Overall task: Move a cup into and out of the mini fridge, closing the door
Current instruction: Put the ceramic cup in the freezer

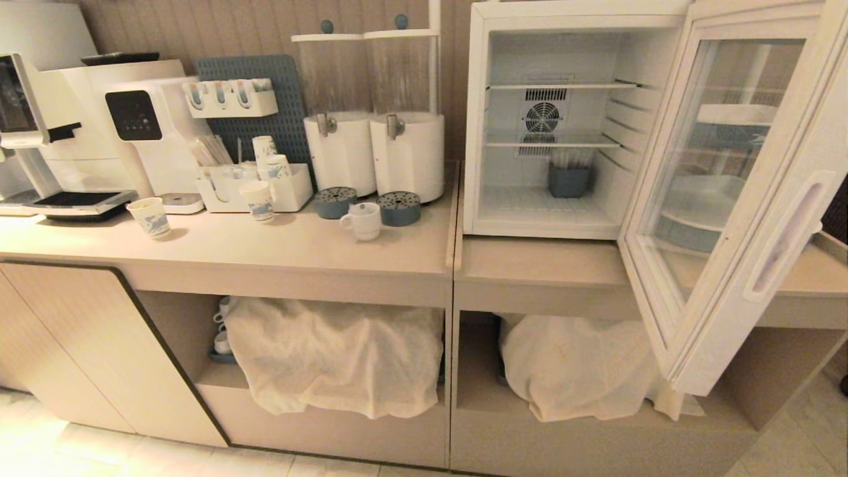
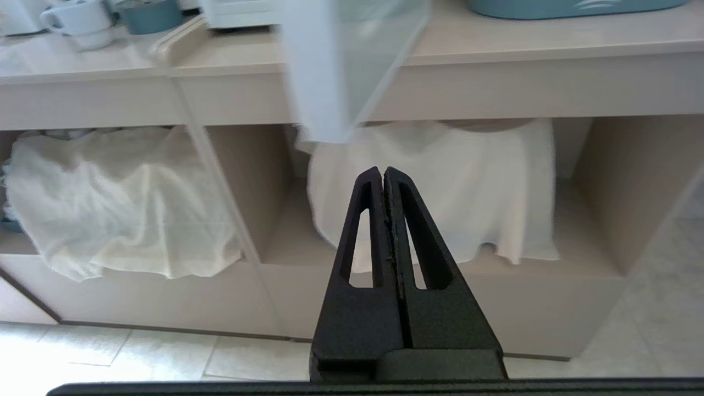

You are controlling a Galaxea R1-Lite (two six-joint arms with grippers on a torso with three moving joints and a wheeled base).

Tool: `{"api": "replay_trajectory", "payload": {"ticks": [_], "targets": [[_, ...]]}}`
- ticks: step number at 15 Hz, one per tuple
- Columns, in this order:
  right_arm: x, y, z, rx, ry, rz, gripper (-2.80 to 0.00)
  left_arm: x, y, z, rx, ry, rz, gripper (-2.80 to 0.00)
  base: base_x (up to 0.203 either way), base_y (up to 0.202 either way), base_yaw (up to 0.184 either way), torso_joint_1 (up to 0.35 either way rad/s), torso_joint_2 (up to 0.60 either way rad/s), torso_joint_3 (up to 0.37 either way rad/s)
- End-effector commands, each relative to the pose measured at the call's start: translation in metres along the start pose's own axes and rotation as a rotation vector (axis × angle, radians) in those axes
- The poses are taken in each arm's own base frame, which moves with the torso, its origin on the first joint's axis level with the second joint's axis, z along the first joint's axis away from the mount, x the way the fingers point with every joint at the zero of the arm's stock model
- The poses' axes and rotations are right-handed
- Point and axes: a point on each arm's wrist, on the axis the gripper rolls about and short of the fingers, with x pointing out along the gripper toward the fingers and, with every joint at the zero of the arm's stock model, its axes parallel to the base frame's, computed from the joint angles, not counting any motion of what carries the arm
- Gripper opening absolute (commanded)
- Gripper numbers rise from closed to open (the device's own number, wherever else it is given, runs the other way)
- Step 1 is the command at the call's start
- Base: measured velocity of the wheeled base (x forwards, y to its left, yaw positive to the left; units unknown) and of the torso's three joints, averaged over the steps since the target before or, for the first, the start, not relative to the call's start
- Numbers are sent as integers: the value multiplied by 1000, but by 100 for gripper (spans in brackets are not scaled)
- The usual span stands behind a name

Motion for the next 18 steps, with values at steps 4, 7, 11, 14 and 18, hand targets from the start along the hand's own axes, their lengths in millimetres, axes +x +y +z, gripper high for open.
{"api": "replay_trajectory", "payload": {"ticks": [4,7,11,14,18], "targets": [[0,0,0,0,1,0,-280,2,3,-11,19,35,4,-280,0,192,0,1,0,3],[0,0,0,0,1,0,-280,2,3,-11,52,40,5,-280,0,190,1,0,3,5],[0,0,0,0,1,0,-280,2,3,-11,172,40,8,-280,0,191,0,2,2,4],[0,0,0,0,-1,0,-280,2,3,-12,173,39,9,-280,0,192,0,5,0,1],[0,0,0,0,1,0,-280,2,3,-12,175,48,9,-280,0,191,-2,1,4,3]]}}
